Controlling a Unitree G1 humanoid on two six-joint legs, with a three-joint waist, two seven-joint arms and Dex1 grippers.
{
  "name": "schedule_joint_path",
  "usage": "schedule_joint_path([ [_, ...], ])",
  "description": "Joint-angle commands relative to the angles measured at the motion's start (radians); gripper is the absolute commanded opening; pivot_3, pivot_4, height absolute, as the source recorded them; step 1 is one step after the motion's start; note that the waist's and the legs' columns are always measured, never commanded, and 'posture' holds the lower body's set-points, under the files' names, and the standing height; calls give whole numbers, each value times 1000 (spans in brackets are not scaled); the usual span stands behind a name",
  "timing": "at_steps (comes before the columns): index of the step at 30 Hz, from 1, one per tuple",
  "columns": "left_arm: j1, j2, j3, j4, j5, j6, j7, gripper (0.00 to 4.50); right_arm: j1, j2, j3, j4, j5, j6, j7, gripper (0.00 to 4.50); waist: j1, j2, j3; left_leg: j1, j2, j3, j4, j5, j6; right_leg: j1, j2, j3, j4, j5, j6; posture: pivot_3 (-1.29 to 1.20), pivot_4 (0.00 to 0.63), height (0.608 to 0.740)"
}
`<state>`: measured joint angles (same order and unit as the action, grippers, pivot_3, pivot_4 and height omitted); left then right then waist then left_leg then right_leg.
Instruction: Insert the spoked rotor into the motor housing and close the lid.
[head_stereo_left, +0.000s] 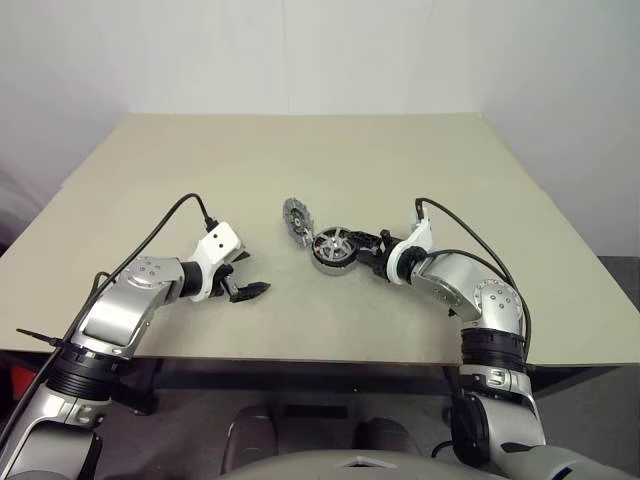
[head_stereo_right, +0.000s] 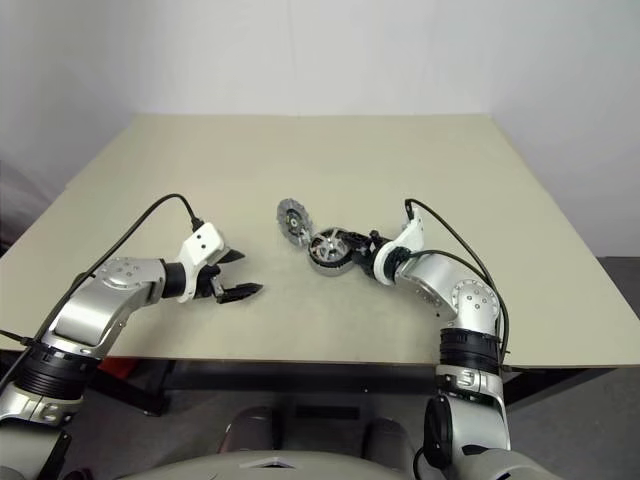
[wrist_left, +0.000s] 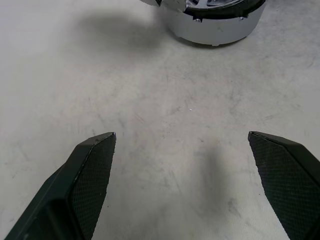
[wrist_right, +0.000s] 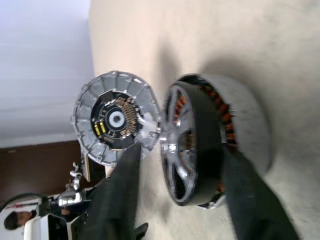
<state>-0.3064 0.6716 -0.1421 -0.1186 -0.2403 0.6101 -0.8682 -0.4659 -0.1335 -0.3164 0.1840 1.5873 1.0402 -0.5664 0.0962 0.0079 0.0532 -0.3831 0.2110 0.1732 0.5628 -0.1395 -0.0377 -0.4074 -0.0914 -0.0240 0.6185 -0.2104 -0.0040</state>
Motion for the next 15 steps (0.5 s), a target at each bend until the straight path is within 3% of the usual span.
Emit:
schedule_joint_path([
  [1,-17,14,32,-17,-1,-14,3,4500,-9,-23,4,4,-35,4,39,3963,0,-1,-1,0,0,0,0,0,0,0,0,0,0,0,0,0,0,740],
  [3,-17,13,31,-17,-1,-14,3,4500,-12,-38,10,-4,-57,5,72,4482,0,-2,-2,0,0,0,0,0,0,1,0,0,0,0,0,0,0,740],
  [15,-24,5,25,-8,2,-20,4,4500,-48,-80,33,-98,-148,5,180,4482,3,-3,-2,-1,-2,-1,1,0,0,1,-1,0,0,0,0,0,0,740],
])
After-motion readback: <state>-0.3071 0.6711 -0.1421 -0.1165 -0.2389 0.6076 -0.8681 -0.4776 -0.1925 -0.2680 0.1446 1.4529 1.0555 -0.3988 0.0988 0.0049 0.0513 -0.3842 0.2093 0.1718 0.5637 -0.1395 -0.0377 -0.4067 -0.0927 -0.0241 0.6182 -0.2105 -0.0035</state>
